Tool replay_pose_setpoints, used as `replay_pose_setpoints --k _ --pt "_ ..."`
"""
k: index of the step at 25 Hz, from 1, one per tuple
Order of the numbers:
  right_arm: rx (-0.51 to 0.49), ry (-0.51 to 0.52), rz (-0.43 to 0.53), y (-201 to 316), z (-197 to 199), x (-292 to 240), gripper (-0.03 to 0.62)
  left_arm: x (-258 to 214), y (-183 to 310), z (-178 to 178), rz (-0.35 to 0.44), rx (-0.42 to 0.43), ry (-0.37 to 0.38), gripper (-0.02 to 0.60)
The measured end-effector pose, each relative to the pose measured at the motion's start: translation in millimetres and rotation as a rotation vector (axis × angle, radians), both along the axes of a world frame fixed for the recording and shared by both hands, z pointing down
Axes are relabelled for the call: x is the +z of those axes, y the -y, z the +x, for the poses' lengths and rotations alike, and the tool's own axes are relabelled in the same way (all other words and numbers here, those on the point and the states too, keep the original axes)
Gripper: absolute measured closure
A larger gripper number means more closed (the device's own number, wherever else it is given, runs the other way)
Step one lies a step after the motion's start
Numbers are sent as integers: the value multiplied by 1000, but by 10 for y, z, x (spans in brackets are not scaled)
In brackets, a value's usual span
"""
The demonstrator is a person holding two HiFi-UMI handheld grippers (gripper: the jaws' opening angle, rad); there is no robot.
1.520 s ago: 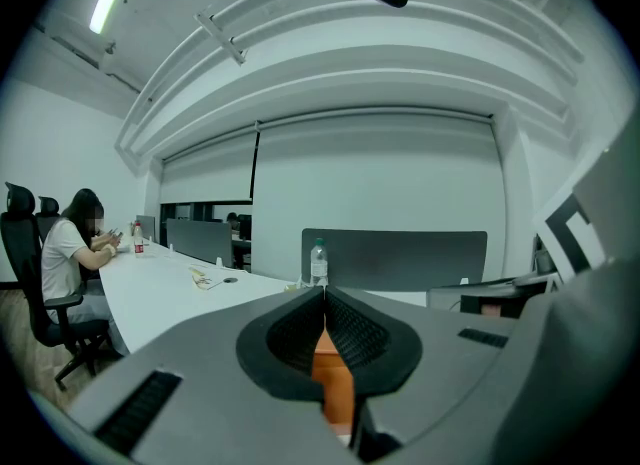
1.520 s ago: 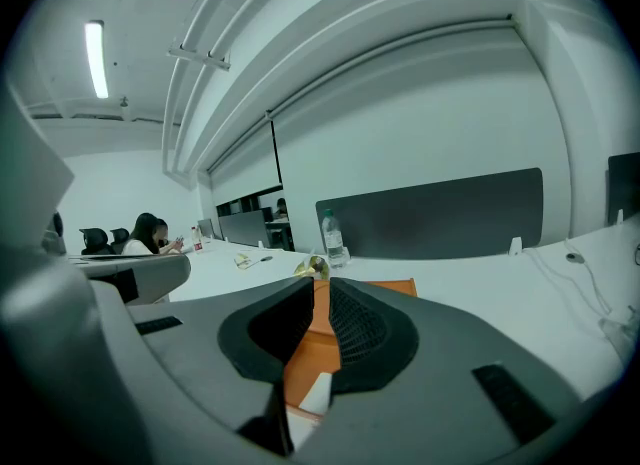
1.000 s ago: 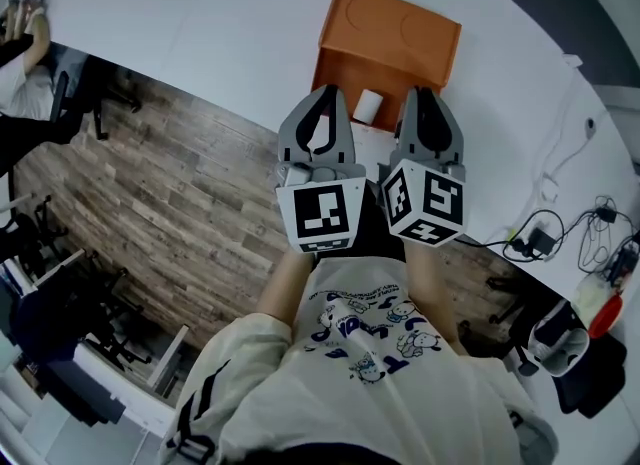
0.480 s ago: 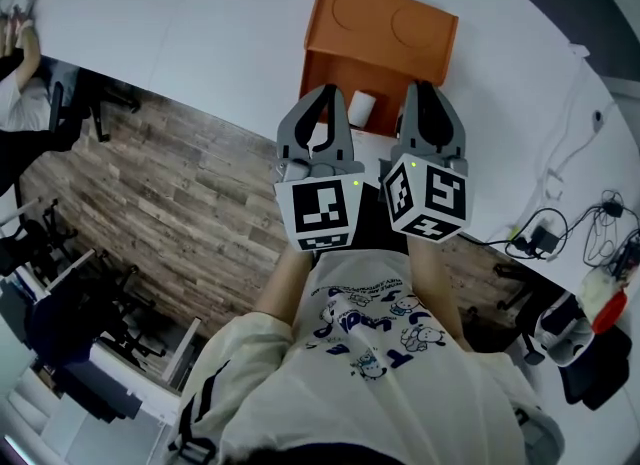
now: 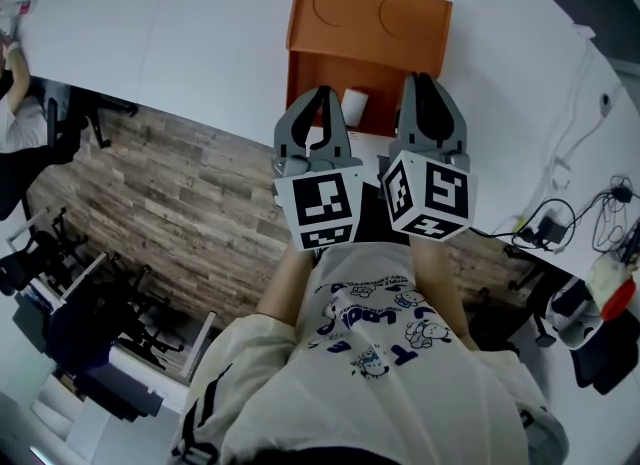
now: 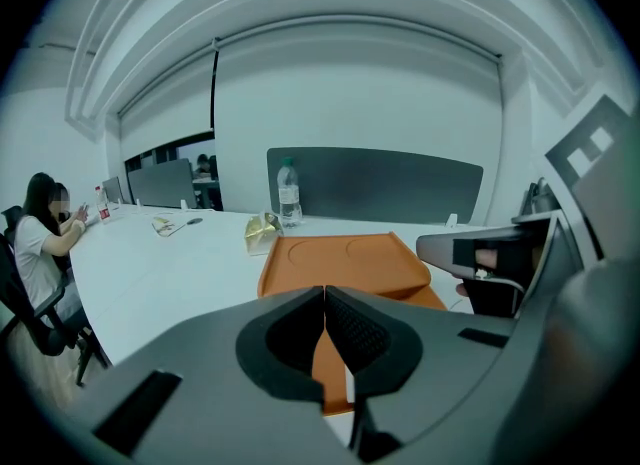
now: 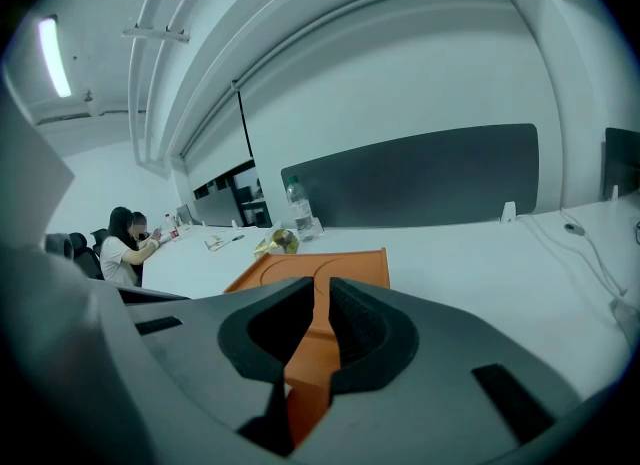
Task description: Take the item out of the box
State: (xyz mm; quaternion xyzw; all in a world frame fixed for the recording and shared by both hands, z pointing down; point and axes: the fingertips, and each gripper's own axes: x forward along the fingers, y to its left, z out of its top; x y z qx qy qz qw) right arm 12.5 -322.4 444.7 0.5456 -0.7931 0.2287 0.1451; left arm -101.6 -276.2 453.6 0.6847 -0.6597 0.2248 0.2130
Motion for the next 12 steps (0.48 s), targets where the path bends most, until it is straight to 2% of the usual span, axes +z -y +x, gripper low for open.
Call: replay_pose_setpoints --k 12 --pt "28 7 -48 36 66 175 530 243 4 123 -89 33 -37 561"
